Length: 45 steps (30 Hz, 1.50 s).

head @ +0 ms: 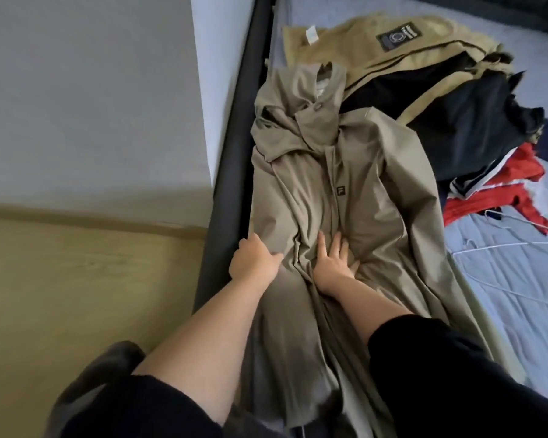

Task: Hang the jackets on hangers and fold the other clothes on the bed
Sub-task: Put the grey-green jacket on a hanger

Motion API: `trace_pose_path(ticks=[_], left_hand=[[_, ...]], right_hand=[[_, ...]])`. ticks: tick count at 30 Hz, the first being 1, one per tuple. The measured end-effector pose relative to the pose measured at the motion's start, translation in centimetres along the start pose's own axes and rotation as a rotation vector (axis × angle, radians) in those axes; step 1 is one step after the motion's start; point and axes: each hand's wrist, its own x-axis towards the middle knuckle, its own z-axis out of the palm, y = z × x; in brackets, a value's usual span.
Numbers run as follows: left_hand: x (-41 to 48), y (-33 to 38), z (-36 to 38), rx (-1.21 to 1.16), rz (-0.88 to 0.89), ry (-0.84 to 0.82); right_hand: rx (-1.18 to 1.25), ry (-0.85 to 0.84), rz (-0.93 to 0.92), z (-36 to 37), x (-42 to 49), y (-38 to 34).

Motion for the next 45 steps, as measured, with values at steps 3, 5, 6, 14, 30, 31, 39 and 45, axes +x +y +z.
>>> trace_pose_path(ticks=[3,5,6,14,30,31,39,45], left_hand=[[1.0,0.3,0.0,-0.038,0.065,0.069],[1.1,-0.2,0.6,-0.118,0.127,0.118],[0.8,-0.5,1.0,-0.181,0.141,0.138],[-3.5,-1.3,5.2,-0.441,0.012,0.215],[-9.5,-5.7,1.7,-0.227,0.149,0.207],[-9.3,-6.1,0.8,-0.383,0.087,0.350],[-10.3,-6.4,-3.4,-0.670,0.326,0.581],[-16.1,-4.6,6.3,-0.422,0.140,-0.385]], right_hand=[[-0.017,-0.011,0.070,-0.2,1.0,-0.8],[-0.021,-0.029,0.099,-0.7,1.7,-1.1],[-0.023,-0.036,0.109,-0.9,2.0,-1.1],[0.000,0.061,0.047,-0.4,1.8,-0.2],[0.311,0.031,-0.246,2.4,-8.8,3.8],[0.306,0.041,-0.251,2.9,-9.1,3.9],[0.430,0.084,-0.254,1.9,-12.2,4.2],[0.031,-0.069,-0.372,-0.7,-14.9,9.0]])
